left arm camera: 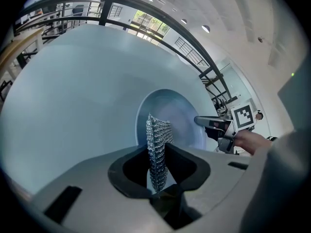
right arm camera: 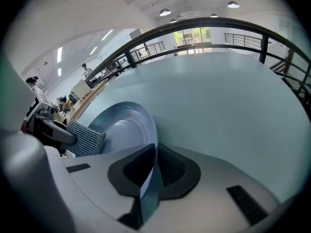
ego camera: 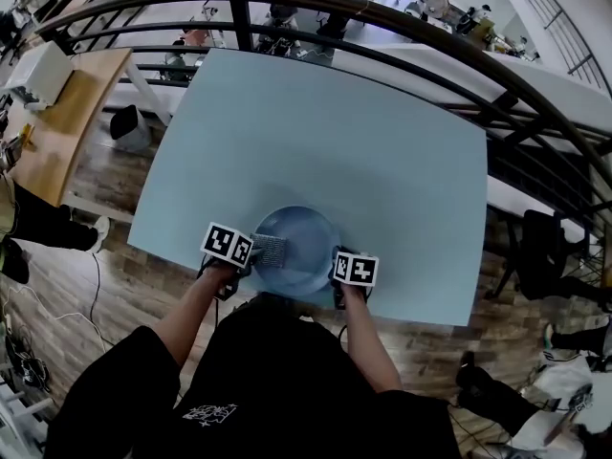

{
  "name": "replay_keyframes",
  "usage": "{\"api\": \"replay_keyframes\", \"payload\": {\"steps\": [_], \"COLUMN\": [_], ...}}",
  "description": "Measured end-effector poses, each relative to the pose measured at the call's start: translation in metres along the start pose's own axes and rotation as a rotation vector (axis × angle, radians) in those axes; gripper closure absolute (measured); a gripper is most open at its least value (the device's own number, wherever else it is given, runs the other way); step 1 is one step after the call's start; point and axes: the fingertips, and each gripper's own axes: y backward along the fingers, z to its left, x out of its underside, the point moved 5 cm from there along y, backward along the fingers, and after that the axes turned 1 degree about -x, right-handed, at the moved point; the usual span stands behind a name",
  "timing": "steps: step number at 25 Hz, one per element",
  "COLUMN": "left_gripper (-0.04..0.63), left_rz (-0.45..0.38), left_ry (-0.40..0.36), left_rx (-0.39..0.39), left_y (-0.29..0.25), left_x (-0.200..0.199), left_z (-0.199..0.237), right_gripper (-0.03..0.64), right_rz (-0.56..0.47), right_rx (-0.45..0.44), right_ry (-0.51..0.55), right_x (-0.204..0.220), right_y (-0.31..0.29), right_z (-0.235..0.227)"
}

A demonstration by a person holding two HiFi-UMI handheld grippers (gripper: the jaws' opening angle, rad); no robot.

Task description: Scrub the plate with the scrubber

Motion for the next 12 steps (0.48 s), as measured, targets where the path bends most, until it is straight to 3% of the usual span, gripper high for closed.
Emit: {"api": "replay_keyframes", "payload": {"steps": [12], "left_gripper": [0.497], "left_rz": [0.02], "left_ry": [-0.005], "left_rx": [0.019], "left_y": [-0.008], "left_x": [0.015], "left_z": [-0.016], "right_gripper": [0.597], "right_rz": [0.01], "right_rx": [0.001], "right_ry": [0.011], "right_x": [-0.002], "right_y": [-0.001], "right_z": [0.0]}}
